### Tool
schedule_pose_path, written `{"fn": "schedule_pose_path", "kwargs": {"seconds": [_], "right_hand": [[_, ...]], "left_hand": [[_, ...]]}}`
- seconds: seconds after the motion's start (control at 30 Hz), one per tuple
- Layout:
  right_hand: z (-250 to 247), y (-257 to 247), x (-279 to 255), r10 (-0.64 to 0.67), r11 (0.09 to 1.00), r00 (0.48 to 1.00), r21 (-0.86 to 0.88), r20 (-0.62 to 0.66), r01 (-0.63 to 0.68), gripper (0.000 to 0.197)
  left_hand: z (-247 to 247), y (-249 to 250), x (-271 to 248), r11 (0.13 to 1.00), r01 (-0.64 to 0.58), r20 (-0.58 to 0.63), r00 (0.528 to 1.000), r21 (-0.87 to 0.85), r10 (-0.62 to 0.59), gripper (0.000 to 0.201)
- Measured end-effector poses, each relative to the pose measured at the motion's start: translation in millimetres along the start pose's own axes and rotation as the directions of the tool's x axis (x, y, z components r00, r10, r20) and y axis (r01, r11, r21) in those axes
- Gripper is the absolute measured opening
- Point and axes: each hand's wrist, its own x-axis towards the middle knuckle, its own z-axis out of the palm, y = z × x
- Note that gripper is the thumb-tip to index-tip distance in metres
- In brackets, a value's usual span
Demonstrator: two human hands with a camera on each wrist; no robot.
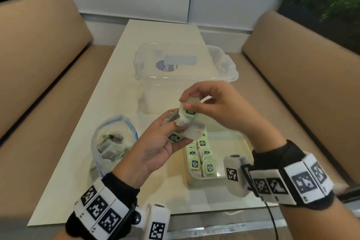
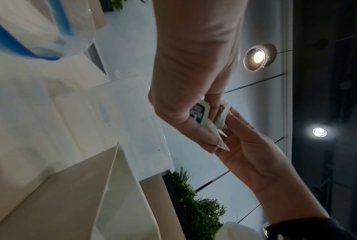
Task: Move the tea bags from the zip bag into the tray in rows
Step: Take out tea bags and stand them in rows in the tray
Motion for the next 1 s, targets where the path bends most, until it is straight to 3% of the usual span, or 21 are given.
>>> {"fn": "schedule_pose_path", "kwargs": {"seconds": [0.13,0.23,0.33,0.47,0.67,0.77,0.83,0.93,1.0], "right_hand": [[-9,-11,9,-0.056,0.996,0.998,-0.077,-0.023,0.054,0.018],[-17,-20,15,-0.064,0.982,0.997,-0.179,-0.033,0.057,0.031],[-17,-27,19,-0.082,0.951,0.997,-0.298,-0.001,0.078,0.020],[-15,-27,20,-0.032,0.983,0.999,-0.181,0.040,0.038,0.018],[-16,-31,17,-0.124,0.979,0.992,-0.159,0.030,0.128,0.026],[-14,-45,17,-0.229,0.889,0.970,-0.387,0.086,0.245,0.032],[-14,-56,18,-0.286,0.772,0.942,-0.540,0.178,0.336,0.021],[-18,-66,21,-0.233,0.705,0.925,-0.602,0.301,0.374,0.004],[-21,-70,22,-0.197,0.685,0.913,-0.616,0.357,0.388,0.011]], "left_hand": [[-2,2,-3,0.995,-0.025,0.007,1.000,0.099,0.025,0.027],[1,4,-9,0.989,-0.058,0.093,0.995,0.134,0.046,0.035],[8,5,-11,0.989,-0.094,0.106,0.991,0.114,0.082,0.035],[12,6,-11,0.984,-0.138,0.047,0.990,0.115,0.134,0.028],[11,3,-11,0.987,-0.143,0.022,0.990,0.077,0.142,0.031],[11,-2,-10,0.988,-0.113,0.026,0.993,0.104,0.111,0.037],[12,-6,-9,0.991,-0.093,0.023,0.996,0.101,0.091,0.039],[12,-8,-8,0.993,-0.080,0.021,0.997,0.091,0.079,0.043],[13,-7,-8,0.993,-0.081,0.032,0.996,0.084,0.079,0.045]]}}
